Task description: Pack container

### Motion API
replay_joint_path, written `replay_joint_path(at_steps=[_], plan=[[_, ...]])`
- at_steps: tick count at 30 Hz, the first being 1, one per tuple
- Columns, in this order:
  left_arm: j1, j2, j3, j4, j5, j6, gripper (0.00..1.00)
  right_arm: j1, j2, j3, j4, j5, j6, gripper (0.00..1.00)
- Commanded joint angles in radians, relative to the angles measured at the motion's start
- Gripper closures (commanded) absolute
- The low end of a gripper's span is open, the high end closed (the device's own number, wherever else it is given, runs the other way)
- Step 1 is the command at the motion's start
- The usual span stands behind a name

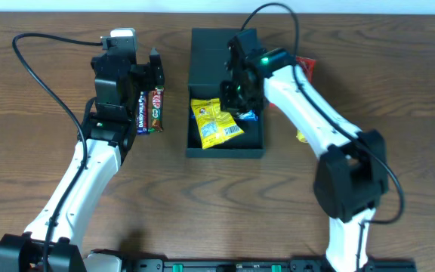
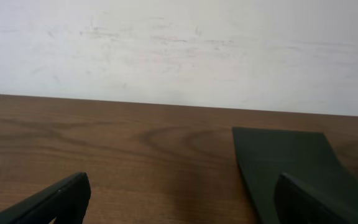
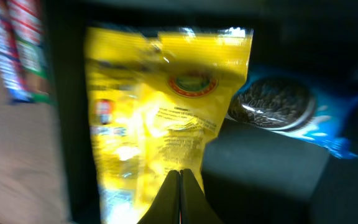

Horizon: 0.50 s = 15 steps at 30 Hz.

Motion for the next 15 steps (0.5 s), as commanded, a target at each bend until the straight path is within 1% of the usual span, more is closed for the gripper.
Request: replay_joint_path(at_steps=[1,5,10,15], plan=[[0.007,-0.006,0.021,0.003,-0.010,0.006,0.05,0.024,0.061,-0.001,-0.022,-0.013,-0.041,0.99],[0.007,-0.006,0.021,0.002,-0.010,0.006,0.05,0.035,0.099,-0.001,-0.027,-0.055,-0.060,0.99],[0.007,-0.006,0.020,0.000,-0.010,0.006,0.05,0.041,0.098,0.002,-0.030,-0.076,-0.081,0.99],[0.007,-0.006,0.020,0.000,-0.010,0.006,0.05,0.019,0.063,0.070,-0.044,-0.061,-0.100,0.99]])
